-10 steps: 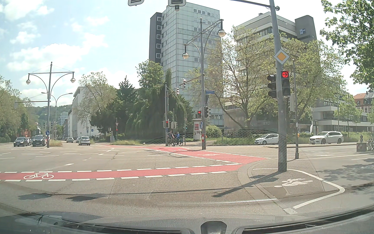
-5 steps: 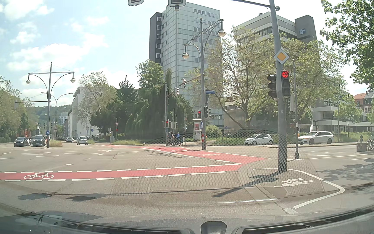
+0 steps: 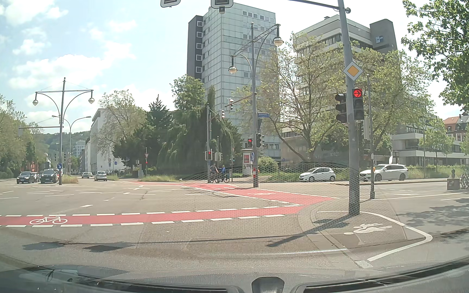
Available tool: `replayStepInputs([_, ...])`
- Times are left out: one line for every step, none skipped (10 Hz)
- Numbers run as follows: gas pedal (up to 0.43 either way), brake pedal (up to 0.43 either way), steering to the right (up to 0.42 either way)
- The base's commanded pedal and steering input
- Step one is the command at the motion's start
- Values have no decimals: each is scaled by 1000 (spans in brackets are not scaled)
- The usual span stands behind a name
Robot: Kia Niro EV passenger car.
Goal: Follow the waypoints while adhering to traffic rules and regulations
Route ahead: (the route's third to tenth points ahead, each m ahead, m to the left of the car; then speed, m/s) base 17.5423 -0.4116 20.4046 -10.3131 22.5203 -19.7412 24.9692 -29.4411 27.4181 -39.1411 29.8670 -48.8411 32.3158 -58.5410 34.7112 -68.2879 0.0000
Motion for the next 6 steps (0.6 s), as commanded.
replayStepInputs([0, 262, -69])
replayStepInputs([0, 262, -58])
replayStepInputs([0, 268, -50])
replayStepInputs([0, 262, -49])
replayStepInputs([0, 262, -50])
replayStepInputs([0, 262, -52])
